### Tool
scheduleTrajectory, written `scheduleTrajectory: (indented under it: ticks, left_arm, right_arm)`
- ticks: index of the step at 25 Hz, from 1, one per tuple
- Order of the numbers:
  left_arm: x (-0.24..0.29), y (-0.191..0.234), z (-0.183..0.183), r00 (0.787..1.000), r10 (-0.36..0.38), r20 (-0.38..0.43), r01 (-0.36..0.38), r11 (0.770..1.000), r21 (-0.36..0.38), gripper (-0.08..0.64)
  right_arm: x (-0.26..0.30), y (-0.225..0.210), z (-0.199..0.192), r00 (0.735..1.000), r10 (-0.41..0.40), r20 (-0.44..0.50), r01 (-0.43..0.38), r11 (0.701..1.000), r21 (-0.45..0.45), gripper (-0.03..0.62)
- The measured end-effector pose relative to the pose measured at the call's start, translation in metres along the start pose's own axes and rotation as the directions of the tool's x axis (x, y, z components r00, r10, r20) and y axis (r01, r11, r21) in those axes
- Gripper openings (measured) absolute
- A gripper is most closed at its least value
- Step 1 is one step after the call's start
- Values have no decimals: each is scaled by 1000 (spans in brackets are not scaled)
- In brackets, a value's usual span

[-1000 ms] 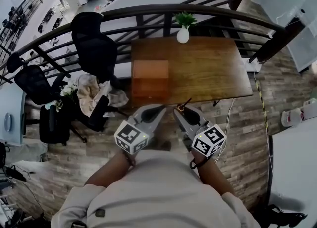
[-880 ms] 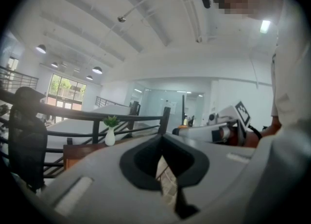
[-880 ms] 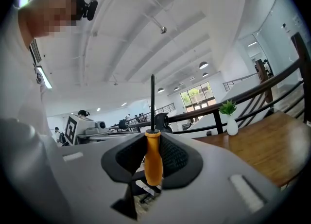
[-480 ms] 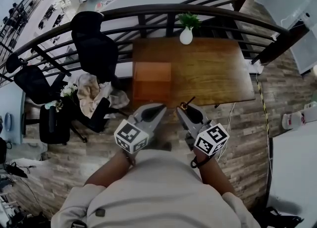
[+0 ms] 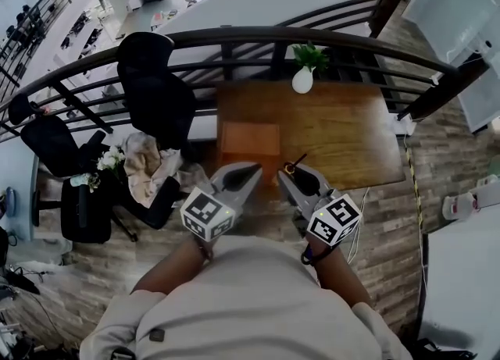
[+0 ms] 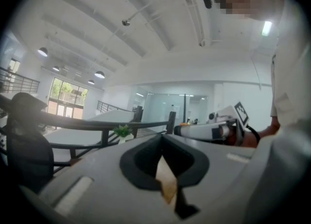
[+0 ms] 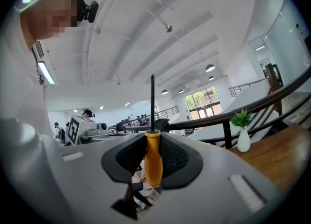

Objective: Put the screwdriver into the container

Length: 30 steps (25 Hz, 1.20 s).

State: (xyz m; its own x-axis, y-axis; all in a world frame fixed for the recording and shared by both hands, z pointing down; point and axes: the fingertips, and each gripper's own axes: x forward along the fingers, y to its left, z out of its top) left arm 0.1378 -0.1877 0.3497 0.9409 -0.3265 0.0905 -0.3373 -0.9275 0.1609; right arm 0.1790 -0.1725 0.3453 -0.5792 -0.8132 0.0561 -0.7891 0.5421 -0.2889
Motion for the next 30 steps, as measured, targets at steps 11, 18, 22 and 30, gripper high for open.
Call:
scheduleTrajectory:
  ticks: [11, 18, 22, 30]
  left_arm:
    - [-17, 95, 35, 1000, 14, 7, -14, 1000, 16, 3]
    - [-15, 130, 33, 998, 55, 5, -55, 998, -14, 3]
    - [-18, 142, 32, 997, 83, -1, -83, 996, -18, 3]
    - [-4, 169, 26, 990, 138, -17, -139, 990, -27, 3]
  right_arm:
    - [92, -11, 31, 1000, 13, 10, -13, 1000, -22, 92]
    - [124, -34, 28, 999, 41, -18, -41, 999, 14, 93]
    - [140, -42, 25, 997, 65, -38, -64, 998, 22, 92]
    - [164, -63, 20, 990, 115, -85, -114, 993, 24, 92]
